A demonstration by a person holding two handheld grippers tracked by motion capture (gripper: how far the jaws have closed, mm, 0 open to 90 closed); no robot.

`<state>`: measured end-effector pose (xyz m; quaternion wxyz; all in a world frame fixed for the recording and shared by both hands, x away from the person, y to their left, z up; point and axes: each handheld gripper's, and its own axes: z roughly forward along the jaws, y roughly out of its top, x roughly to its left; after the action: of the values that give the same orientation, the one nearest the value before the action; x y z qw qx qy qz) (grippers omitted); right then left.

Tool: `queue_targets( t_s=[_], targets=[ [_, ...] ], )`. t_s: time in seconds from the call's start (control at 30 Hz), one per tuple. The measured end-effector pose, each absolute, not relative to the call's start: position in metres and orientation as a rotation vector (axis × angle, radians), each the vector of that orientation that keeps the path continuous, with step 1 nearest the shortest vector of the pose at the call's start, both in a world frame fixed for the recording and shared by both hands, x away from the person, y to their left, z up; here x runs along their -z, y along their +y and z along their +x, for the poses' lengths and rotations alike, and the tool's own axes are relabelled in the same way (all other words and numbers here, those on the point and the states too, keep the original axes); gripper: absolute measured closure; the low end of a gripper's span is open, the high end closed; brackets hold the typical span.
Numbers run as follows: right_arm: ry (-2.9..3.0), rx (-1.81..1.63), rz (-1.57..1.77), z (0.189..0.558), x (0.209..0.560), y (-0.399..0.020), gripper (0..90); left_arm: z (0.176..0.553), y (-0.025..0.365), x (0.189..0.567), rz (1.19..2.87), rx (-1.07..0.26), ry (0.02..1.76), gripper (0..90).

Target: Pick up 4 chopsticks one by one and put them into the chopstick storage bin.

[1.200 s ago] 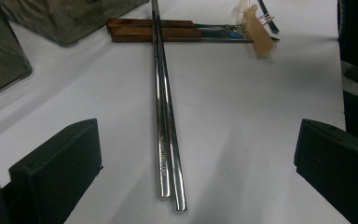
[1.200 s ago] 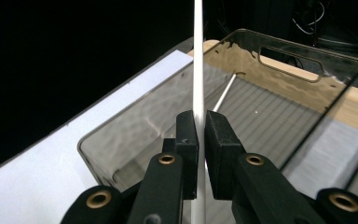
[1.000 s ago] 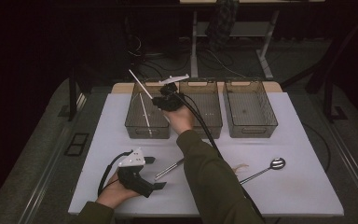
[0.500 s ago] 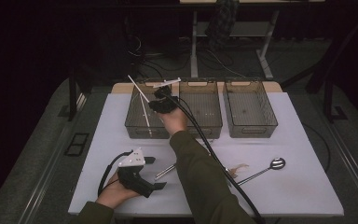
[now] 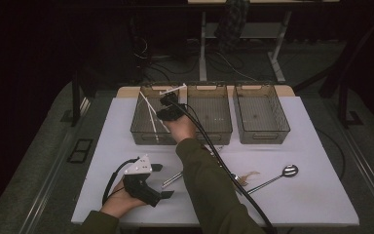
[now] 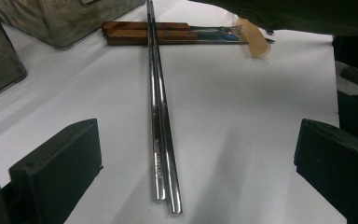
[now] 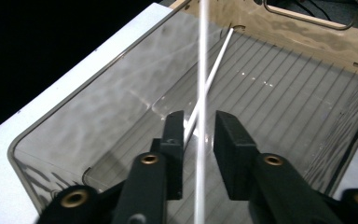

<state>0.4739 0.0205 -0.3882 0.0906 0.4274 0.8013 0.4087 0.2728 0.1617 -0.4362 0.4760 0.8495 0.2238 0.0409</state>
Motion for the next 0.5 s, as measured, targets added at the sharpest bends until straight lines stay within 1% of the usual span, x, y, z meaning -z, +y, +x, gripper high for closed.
queue_targets(
  t_s=[0.27,0.4,0.5],
  targets=[
    [2.401,-1.247,1.228,0.472,0.379,0.015,54.7,0.273,0.162,0.436,2.076,-0.103,0.546,0.0],
    [2.409,-1.262,1.188,0.467,0.371,0.01,52.8,0.273,0.162,0.436,2.075,-0.103,0.542,0.0],
    [2.415,-1.281,1.156,0.461,0.365,0.004,48.1,0.273,0.162,0.436,2.077,-0.104,0.54,0.0]
  ],
)
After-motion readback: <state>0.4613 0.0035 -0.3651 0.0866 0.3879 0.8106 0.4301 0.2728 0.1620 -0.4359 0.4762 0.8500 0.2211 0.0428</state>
